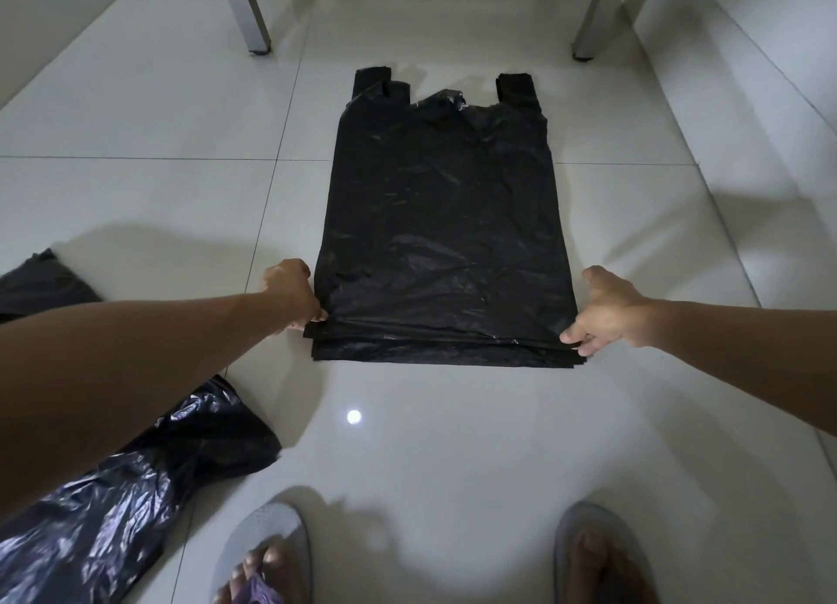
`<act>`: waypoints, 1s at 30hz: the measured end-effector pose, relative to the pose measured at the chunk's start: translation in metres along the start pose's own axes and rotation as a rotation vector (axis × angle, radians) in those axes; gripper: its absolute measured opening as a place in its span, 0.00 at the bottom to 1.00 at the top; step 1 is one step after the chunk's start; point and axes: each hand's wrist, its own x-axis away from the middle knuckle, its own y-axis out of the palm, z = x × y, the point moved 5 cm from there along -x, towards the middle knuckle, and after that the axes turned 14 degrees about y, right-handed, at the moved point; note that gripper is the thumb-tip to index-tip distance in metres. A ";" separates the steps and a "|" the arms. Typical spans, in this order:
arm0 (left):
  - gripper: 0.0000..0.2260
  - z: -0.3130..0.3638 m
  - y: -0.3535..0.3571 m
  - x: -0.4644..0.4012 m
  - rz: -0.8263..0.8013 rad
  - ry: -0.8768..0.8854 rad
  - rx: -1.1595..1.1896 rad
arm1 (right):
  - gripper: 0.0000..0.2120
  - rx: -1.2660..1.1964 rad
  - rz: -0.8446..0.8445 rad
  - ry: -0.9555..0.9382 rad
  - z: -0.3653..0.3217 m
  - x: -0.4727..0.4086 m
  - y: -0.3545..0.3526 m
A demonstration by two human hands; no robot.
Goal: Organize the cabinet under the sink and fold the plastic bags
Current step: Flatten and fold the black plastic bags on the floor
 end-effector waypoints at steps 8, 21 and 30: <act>0.31 -0.004 0.008 0.003 -0.021 0.036 -0.075 | 0.25 0.056 0.016 -0.005 0.009 -0.003 0.002; 0.31 -0.012 0.014 -0.002 -0.022 0.104 -0.178 | 0.26 0.159 0.020 -0.036 0.010 -0.005 0.005; 0.37 0.031 0.014 0.011 0.199 0.287 -0.296 | 0.44 0.510 0.216 -0.078 -0.015 0.008 -0.002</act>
